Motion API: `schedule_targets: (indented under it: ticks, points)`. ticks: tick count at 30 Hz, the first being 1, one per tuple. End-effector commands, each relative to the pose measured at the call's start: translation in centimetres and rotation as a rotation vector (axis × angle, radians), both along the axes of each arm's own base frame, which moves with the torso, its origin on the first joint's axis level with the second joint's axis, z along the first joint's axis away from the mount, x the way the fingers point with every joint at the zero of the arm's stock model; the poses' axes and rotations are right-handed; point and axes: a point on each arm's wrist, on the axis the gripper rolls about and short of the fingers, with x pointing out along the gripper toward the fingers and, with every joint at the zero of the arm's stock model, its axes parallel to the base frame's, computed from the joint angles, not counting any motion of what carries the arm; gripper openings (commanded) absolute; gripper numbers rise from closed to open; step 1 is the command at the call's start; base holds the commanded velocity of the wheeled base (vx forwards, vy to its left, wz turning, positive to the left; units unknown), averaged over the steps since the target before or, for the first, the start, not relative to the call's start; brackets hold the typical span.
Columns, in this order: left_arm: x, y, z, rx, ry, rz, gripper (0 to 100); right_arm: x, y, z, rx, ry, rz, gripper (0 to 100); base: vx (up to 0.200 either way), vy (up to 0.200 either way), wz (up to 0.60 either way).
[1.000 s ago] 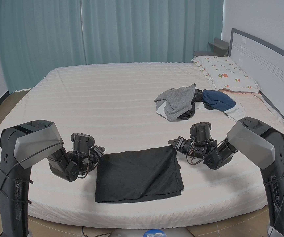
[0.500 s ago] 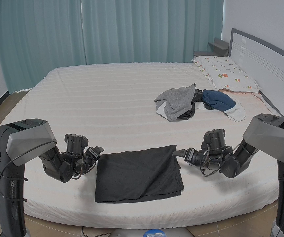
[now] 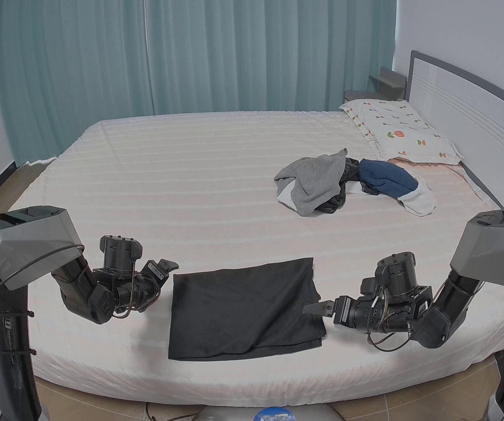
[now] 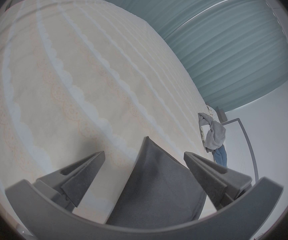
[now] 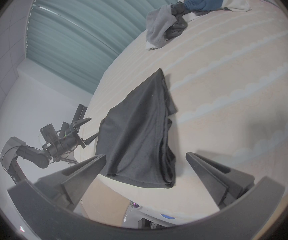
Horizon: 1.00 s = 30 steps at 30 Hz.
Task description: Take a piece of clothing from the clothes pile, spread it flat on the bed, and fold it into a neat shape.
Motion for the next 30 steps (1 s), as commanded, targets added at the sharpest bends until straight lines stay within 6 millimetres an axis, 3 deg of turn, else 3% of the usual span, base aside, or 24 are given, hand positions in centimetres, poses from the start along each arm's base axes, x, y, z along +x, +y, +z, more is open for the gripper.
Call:
schedule_targets:
  ticks: [1,9,10,20,30]
  points:
    - [0.0,0.0,0.2,-0.001,-0.007,0.002,100,0.1,1.0,-1.1,-0.010,0.015,0.025,100,0.000,0.000,0.00]
    - [0.0,0.0,0.2,-0.001,-0.007,0.002,100,0.5,1.2,-1.5,-0.014,0.022,0.025,100,0.000,0.000,0.00]
    - [0.0,0.0,0.2,-0.002,-0.006,0.001,100,0.5,1.2,-1.5,-0.014,0.022,0.025,0,0.000,0.000,0.00]
    - [0.1,0.2,0.3,-0.005,-0.010,0.007,100,0.1,0.7,-1.4,-0.042,0.025,-0.004,0,0.000,0.000,0.00]
    - [0.1,0.2,0.3,-0.005,-0.010,0.007,100,-1.5,-0.3,0.4,-0.035,0.011,-0.008,0,0.000,0.000,0.00]
